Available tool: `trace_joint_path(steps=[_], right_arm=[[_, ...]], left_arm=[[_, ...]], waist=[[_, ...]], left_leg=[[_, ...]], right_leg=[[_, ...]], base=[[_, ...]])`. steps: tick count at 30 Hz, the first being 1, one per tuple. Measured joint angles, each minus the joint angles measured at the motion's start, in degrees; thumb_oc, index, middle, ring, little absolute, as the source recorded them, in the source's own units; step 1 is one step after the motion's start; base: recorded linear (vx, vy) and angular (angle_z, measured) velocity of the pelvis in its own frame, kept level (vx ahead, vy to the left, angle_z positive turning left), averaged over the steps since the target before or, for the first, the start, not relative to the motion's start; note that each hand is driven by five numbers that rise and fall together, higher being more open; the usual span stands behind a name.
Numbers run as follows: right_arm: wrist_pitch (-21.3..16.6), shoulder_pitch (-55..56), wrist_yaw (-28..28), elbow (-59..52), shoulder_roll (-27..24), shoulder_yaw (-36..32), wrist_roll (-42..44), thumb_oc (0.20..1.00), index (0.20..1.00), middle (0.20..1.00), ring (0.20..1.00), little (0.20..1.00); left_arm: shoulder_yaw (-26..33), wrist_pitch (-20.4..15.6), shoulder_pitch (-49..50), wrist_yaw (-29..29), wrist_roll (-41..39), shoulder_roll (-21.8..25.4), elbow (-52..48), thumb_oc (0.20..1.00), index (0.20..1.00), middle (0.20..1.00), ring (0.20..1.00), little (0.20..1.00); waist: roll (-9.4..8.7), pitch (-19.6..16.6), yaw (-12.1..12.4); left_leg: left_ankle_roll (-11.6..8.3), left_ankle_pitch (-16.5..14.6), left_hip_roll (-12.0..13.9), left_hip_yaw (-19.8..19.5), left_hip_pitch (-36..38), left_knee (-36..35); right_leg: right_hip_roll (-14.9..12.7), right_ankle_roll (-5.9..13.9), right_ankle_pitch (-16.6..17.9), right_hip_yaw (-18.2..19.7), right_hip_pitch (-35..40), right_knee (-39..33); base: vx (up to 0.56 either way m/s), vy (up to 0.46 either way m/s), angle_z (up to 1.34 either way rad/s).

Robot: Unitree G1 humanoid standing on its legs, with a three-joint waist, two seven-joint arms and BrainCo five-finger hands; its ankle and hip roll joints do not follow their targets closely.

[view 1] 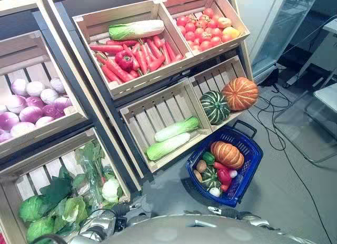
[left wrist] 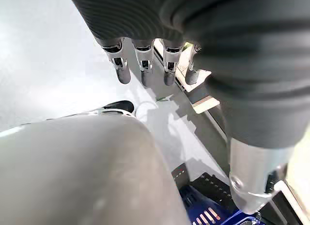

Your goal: Pick up fruits and vegetables into the basket

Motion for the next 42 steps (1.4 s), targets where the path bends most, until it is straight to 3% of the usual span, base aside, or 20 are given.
trace_joint_path(steps=[9,15,21,24,28,32,36,39,42], right_arm=[[-0.14,0.01,-0.04,0.01,-0.01,0.00,-0.03,1.000,1.000,1.000,1.000,1.000],[-2.68,0.28,-0.82,-0.04,-0.19,0.63,-0.63,1.000,1.000,1.000,1.000,1.000],[-7.92,1.10,-0.91,-3.38,-1.15,0.71,1.72,1.000,1.000,1.000,1.000,1.000],[-13.99,1.57,-1.59,-7.15,-2.74,-0.20,3.66,1.000,1.000,1.000,1.000,1.000],[-16.69,4.25,-3.83,-23.48,-5.84,-1.51,8.04,1.000,1.000,1.000,1.000,1.000],[-17.85,4.36,-6.94,-36.23,-6.90,-1.75,10.61,1.000,1.000,1.000,1.000,1.000],[-20.34,1.66,-11.11,-40.57,-7.03,-2.53,10.63,1.000,1.000,1.000,1.000,1.000],[-22.14,1.35,-14.94,-43.22,-7.58,-3.53,10.03,1.000,1.000,1.000,1.000,1.000],[-23.58,1.45,-18.87,-47.85,-9.04,-3.44,8.40,1.000,1.000,1.000,1.000,1.000]], left_arm=[[0.01,-0.86,0.00,-1.30,-0.20,0.04,0.00,1.000,1.000,1.000,1.000,1.000],[-1.35,-8.41,-0.15,-0.67,-0.15,0.10,-1.34,1.000,1.000,1.000,1.000,1.000],[-4.13,-15.43,-2.23,2.92,-0.06,1.77,-13.89,1.000,1.000,1.000,1.000,1.000],[-4.03,-18.67,-1.19,4.13,-0.06,5.69,-26.49,1.000,1.000,1.000,1.000,1.000],[-3.20,-22.33,1.32,4.02,-0.07,11.77,-41.41,1.000,1.000,1.000,1.000,1.000],[-0.73,-25.73,1.87,4.09,-0.10,12.69,-47.55,1.000,1.000,1.000,1.000,1.000],[-0.54,-31.40,0.35,6.80,0.00,13.28,-51.16,1.000,1.000,1.000,1.000,1.000],[0.24,-33.76,-0.14,11.80,1.59,14.16,-52.65,1.000,1.000,1.000,1.000,1.000],[1.00,-33.79,-2.85,18.90,4.77,15.93,-52.68,1.000,1.000,1.000,1.000,1.000]], waist=[[0.02,0.00,-0.02],[0.05,0.06,-0.06],[0.46,0.64,-0.11],[1.09,2.26,-0.03],[3.00,4.35,0.08],[2.96,6.51,-0.01],[2.22,10.64,-0.11],[2.28,12.58,-0.29],[2.31,14.85,-1.35]], left_leg=[[0.01,-0.01,0.02,0.00,-0.02,-0.01],[0.01,-0.01,0.03,-0.01,-0.13,0.00],[0.08,0.14,0.10,-0.61,-1.15,-0.05],[0.14,0.51,0.06,-1.50,-2.52,-0.06],[0.07,0.83,-0.04,-2.26,-3.37,0.21],[0.12,0.84,-0.09,-2.86,-5.19,1.87],[0.29,0.74,0.19,-2.81,-8.78,4.88],[0.61,0.55,0.01,-2.28,-10.57,6.24],[1.22,0.21,-0.12,-2.12,-13.87,8.40]], right_leg=[[-0.01,0.00,0.00,0.01,-0.02,0.00],[-0.02,0.01,-0.01,0.02,-0.14,0.00],[0.03,0.02,0.00,-0.04,-1.08,0.20],[-0.10,-0.04,0.04,-0.21,-1.97,0.18],[0.14,-0.03,0.03,-0.73,-1.96,0.03],[0.02,0.04,-0.79,-0.61,-3.16,1.35],[-0.36,-0.53,-2.78,0.14,-7.58,6.77],[-1.42,-0.44,-5.00,1.30,-11.58,12.23],[-2.74,-0.50,-6.89,2.02,-16.64,17.85]], base=[[0.02,0.055,0.07],[0.04,-0.022,0.00],[0.00,-0.022,0.01],[0.02,0.007,0.09],[0.02,-0.057,0.16],[-0.02,-0.086,0.15],[-0.06,-0.032,0.07],[-0.05,-0.013,-0.09],[-0.10,-0.006,-0.04]])
